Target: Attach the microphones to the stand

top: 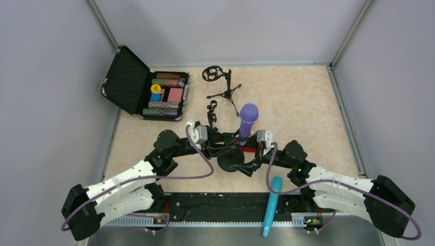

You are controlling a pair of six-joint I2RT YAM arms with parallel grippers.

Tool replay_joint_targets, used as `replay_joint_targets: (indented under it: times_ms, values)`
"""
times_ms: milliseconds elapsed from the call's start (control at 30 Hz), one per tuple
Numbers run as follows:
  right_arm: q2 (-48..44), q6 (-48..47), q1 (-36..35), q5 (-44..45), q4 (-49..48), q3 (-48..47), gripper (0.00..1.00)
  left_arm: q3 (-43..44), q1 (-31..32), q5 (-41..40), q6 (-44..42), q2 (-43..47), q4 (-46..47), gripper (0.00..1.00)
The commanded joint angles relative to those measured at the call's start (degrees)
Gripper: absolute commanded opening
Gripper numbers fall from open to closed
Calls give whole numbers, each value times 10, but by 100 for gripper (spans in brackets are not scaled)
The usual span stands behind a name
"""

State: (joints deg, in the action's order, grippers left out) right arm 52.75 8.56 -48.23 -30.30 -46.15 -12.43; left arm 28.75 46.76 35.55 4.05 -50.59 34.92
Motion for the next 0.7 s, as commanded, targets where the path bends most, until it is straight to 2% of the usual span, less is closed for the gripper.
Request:
replay_joint_targets:
  times_ms: [0,200,500,667]
  values:
    - [12,-29,-14,8,-43,-26,91,63,28,-7,-34,-11,44,0]
    - [24,-27,-15,18,-68,-16,87,81,54,-37,-36,-29,61,0]
    - [34,-38,-16,26,-77,-5,74,100,76,-63,-32,-41,87,0]
    - [46,-42,-16,23,-80,-3,59,103,80,-77,-27,-45,106,0]
